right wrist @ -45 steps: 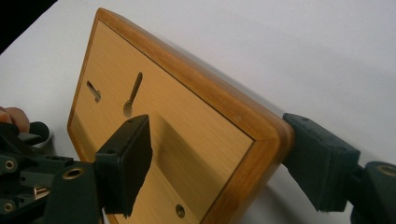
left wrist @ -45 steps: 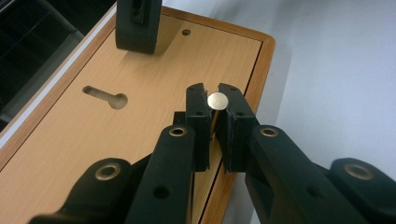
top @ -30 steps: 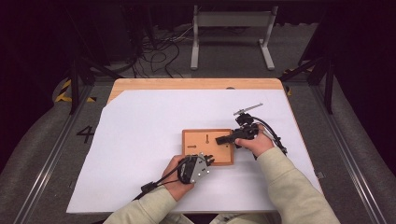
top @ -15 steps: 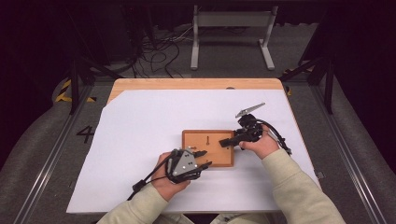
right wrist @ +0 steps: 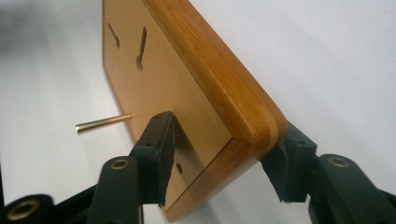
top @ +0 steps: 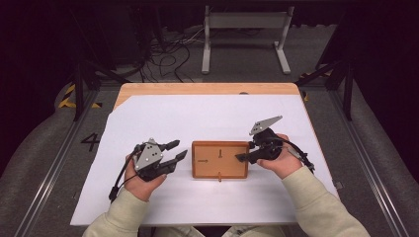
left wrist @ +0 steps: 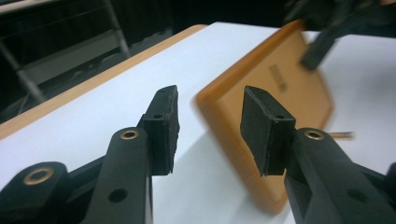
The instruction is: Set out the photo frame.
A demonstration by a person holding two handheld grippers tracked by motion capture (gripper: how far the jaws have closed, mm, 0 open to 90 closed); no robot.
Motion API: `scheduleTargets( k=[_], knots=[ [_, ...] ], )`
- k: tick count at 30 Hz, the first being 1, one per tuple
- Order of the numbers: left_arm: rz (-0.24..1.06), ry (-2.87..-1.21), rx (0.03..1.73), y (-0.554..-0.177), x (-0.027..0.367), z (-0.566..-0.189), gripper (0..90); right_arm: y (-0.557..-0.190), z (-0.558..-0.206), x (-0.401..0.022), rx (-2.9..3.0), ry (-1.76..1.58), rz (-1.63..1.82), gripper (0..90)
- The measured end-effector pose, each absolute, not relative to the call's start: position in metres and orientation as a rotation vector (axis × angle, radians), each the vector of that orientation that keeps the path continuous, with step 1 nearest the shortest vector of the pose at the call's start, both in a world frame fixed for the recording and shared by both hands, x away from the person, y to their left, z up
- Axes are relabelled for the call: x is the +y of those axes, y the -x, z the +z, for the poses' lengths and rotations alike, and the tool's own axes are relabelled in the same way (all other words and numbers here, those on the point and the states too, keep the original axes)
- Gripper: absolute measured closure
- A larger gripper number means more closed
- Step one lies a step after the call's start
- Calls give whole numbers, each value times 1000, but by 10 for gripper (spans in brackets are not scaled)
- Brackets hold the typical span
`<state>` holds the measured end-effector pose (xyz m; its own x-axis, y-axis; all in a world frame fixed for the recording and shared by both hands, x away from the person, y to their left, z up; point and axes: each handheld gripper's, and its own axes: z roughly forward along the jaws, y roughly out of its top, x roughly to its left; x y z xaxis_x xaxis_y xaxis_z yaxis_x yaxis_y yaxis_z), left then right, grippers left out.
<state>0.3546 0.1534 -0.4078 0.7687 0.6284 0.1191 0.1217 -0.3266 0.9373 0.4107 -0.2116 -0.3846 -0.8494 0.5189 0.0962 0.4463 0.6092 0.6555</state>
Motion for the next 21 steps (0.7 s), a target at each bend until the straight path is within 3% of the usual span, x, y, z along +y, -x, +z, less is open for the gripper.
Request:
scheduleTargets(
  k=[21],
  knots=[
    [477,-1903,724,-372,171,-432,528,-342,-371,-209,2680,-432,890,649]
  ],
)
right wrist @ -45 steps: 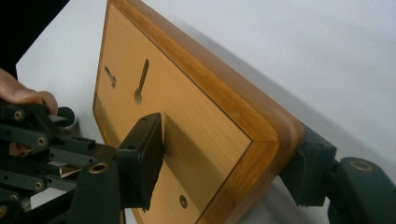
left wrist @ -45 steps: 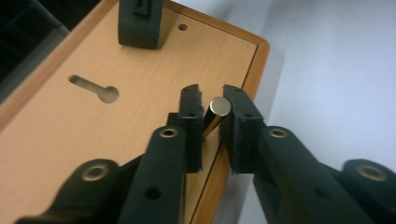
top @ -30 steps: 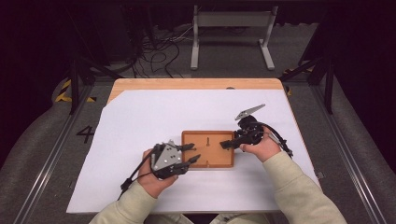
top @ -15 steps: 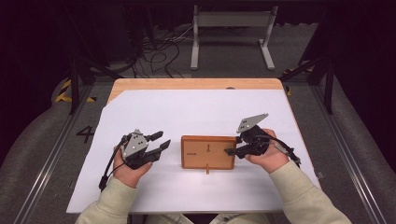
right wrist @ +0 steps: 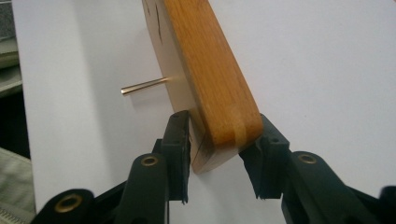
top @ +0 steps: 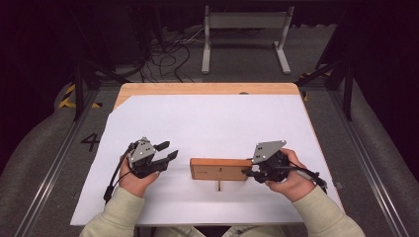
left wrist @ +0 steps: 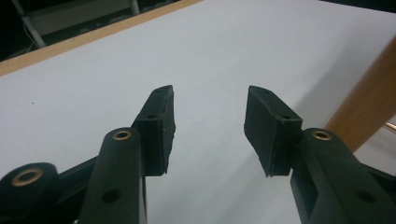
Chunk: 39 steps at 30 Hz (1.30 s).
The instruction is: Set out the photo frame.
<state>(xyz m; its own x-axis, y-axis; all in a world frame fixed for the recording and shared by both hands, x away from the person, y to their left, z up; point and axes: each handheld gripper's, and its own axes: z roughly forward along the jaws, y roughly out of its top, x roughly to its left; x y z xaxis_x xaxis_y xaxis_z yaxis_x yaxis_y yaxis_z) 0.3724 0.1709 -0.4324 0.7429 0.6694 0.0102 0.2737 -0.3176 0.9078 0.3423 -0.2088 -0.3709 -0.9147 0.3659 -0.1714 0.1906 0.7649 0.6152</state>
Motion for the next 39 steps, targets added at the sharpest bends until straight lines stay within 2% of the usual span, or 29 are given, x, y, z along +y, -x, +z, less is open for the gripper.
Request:
scheduleTargets(
  k=[9,19,30,33,39],
  knots=[
    [449,-1911,741,-376,170,-439,529,-323,-374,-206,2680,-372,847,644],
    [442,-1921,743,-375,168,-441,523,-316,-382,-208,2685,-418,870,590],
    [437,-1921,742,-376,168,-441,515,-311,-384,-216,2665,-482,882,491],
    [440,-1923,742,-376,168,-441,514,-309,-385,-220,2657,-514,890,492],
    [438,-1942,748,-376,169,-441,523,-308,-394,-231,2665,-580,880,589]
  ],
)
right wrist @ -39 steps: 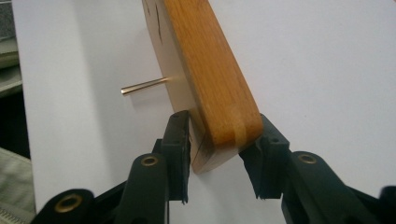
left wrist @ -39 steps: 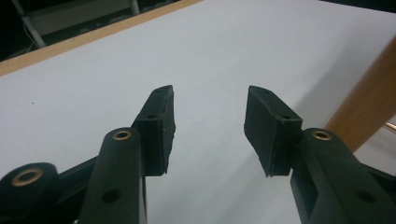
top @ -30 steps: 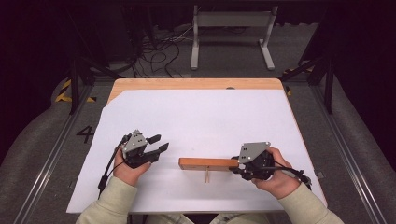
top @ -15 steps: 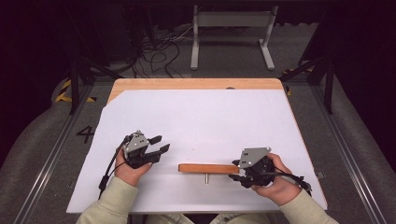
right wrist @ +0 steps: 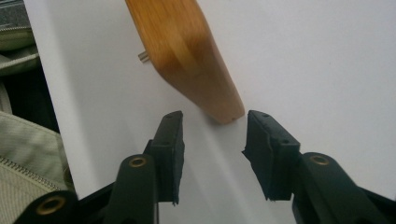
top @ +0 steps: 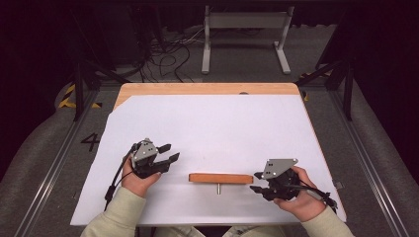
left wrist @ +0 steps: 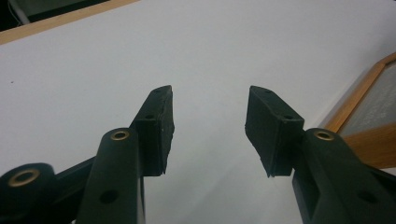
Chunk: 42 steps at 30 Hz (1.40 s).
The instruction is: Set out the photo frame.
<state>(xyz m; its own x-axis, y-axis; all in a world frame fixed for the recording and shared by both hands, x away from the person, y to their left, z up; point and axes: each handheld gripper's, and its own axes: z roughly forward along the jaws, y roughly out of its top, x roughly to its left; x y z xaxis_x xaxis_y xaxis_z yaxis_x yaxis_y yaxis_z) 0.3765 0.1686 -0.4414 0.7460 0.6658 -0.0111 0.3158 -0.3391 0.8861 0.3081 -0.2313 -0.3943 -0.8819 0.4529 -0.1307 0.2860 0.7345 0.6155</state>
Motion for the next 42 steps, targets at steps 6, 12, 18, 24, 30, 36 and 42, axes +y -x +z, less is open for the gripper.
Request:
scheduleTargets(
  k=[6,12,18,24,30,36,42],
  knots=[
    [414,-1951,761,-374,169,-440,553,-309,-402,-243,2674,-629,867,737],
    [402,-1975,747,-364,170,-438,581,-312,-415,-246,2707,-633,883,900],
    [392,-1980,747,-362,170,-439,587,-313,-425,-236,2740,-606,913,900],
    [389,-1979,746,-363,170,-440,587,-319,-433,-226,2744,-610,945,900],
    [387,-1985,753,-363,170,-440,587,-326,-436,-221,2711,-657,957,900],
    [391,-1990,754,-363,169,-441,586,-338,-437,-218,2661,-729,953,900],
    [391,-2000,754,-364,170,-442,586,-358,-439,-215,2606,-815,990,900]
  ],
)
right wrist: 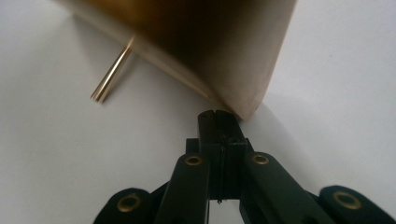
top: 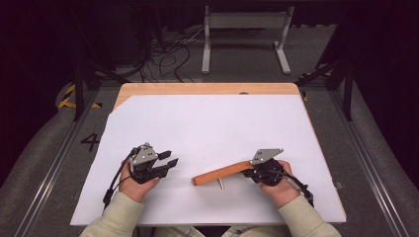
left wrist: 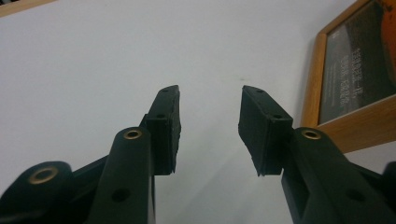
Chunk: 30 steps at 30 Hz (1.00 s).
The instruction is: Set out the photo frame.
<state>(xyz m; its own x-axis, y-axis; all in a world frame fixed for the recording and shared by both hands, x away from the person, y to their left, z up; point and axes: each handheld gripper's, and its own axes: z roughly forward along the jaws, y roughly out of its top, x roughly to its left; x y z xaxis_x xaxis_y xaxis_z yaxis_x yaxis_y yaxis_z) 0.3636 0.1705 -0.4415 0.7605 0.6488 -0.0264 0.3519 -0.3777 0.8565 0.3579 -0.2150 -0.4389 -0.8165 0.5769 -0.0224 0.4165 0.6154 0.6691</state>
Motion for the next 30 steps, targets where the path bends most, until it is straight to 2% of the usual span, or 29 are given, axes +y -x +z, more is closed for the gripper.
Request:
scheduleTargets(
  k=[18,30],
  knots=[
    [386,-2000,763,-363,172,-443,586,-418,-442,-186,2556,-1002,1111,900],
    [388,-2004,767,-363,173,-444,583,-443,-444,-166,2589,-1021,1122,900]
  ],
)
